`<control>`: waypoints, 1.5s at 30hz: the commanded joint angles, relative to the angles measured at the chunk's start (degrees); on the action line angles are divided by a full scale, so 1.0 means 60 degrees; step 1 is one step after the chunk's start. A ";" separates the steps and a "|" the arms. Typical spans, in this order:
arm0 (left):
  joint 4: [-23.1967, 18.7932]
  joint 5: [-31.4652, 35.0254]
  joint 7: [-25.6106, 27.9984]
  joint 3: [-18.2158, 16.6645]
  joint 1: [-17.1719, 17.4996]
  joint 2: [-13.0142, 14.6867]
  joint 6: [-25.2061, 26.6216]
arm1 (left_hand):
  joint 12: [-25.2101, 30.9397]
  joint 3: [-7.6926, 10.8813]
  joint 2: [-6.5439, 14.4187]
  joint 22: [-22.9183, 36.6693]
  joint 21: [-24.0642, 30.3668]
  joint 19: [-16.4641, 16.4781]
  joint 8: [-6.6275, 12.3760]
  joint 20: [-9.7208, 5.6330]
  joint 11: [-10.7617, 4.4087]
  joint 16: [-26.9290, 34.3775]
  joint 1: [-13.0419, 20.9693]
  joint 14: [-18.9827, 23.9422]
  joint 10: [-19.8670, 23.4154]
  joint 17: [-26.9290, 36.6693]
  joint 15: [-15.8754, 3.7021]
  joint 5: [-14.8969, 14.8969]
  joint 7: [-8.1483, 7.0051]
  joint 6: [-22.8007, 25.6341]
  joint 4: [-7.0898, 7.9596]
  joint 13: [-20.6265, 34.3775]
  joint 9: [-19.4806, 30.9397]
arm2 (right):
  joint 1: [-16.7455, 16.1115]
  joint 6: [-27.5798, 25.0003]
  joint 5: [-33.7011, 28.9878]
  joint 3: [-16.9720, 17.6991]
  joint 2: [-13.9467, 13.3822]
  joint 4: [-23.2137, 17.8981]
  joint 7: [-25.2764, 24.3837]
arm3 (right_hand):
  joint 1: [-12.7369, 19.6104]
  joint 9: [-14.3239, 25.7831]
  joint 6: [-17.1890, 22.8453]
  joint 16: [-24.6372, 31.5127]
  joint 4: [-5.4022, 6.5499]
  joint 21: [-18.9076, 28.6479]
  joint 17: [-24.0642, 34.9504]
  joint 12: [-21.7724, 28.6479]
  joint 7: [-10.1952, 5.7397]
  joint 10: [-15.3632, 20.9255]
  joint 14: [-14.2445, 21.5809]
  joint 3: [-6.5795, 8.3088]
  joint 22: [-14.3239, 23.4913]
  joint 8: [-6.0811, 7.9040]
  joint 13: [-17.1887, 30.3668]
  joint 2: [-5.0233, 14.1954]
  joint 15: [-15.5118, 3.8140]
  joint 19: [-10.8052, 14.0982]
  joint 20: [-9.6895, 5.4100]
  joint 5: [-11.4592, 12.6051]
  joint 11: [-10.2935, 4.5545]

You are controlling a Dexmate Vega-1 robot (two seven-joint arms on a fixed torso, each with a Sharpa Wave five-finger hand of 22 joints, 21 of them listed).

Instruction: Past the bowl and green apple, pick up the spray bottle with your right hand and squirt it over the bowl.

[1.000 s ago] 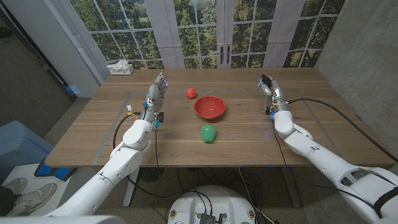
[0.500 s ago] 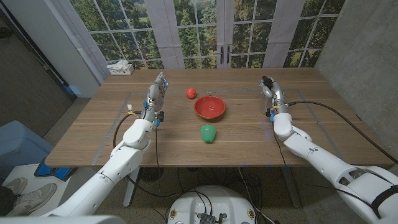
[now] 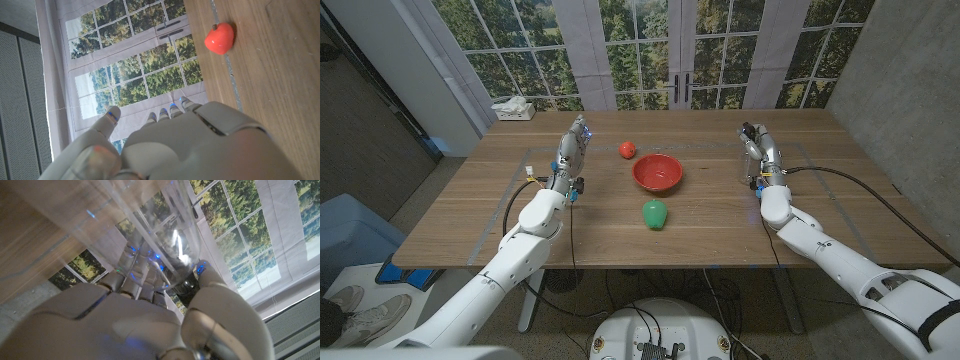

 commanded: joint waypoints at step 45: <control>0.0010 -0.0035 -0.0168 0.0041 -0.0080 0.0072 0.0006 | 0.0031 -0.0067 0.0678 0.0035 -0.0018 0.0056 0.0025 -0.0522 -0.0028 -0.0031 0.0144 -0.1311 -0.0849 -0.0006 -0.0290 0.0005 -0.0211 -0.0003 -0.0168 0.0028 0.0052 | -0.1690 0.2600 0.0671 0.1042 -0.0358 -0.1907 -0.0397 | -0.1406 -0.1473 -0.0094 -0.1959 0.0188 -0.1531 -0.1150 -0.0863 0.0043 -0.0212 -0.0736 -0.0530 -0.0033 -0.0355 -0.0879 -0.0191 -0.0817 -0.0406 0.1069 -0.0092 0.0303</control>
